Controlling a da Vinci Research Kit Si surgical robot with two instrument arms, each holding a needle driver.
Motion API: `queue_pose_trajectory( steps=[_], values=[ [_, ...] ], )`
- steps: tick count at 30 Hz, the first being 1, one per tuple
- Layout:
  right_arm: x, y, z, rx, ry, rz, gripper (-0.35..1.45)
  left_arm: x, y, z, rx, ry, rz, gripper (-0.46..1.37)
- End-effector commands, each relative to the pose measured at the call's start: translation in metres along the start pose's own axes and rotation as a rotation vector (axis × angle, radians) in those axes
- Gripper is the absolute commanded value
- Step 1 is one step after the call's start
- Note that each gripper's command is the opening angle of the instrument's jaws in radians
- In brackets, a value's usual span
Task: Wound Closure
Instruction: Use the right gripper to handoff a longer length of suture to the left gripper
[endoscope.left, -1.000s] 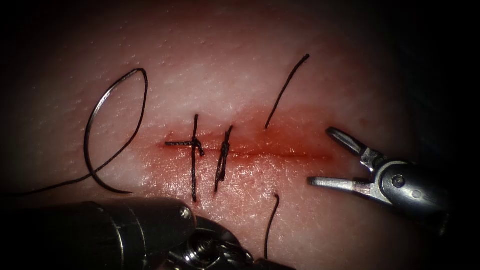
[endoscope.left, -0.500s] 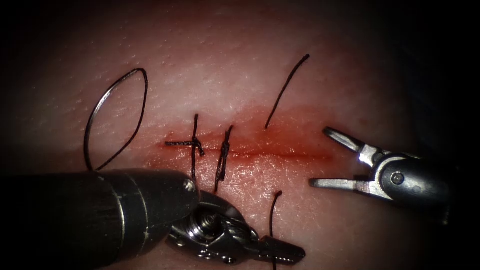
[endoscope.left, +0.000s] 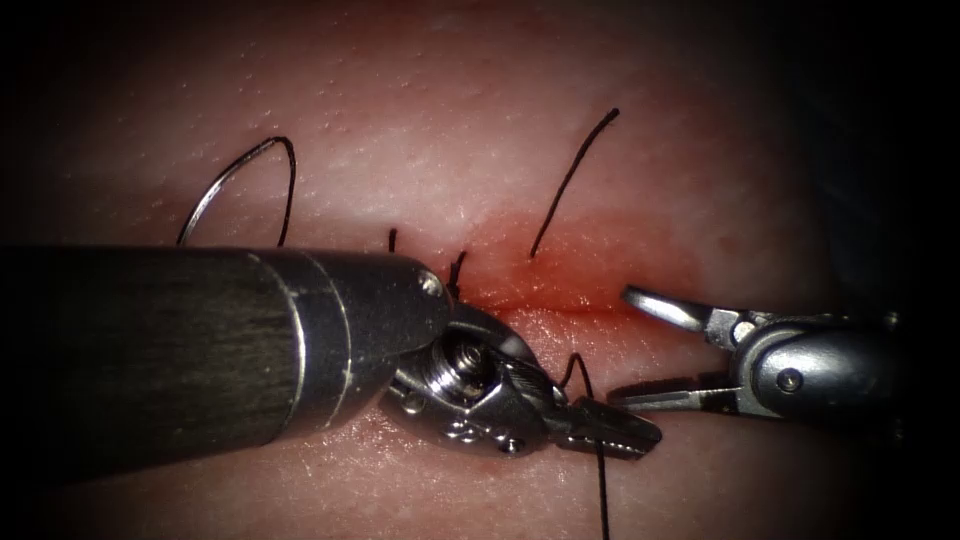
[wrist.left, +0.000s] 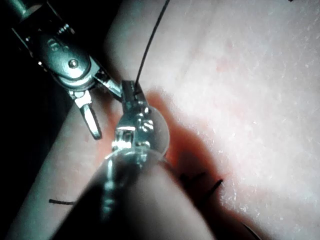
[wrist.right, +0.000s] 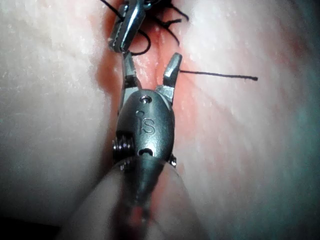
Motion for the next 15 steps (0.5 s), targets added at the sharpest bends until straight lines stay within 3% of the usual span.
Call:
queue_pose_trajectory(
  steps=[1, 15],
  values=[
    [-0.0001, 0.0001, 0.0001, 0.007, 0.015, -0.003, 1.09, -0.0001, 0.0, -0.0001, -0.008, 0.004, -0.001, -0.35],
    [-0.0018, -0.0003, 0.0021, 0.058, 0.118, -0.037, 0.99, 0.0, 0.0001, -0.0002, -0.008, 0.006, -0.012, -0.35]
  ],
)
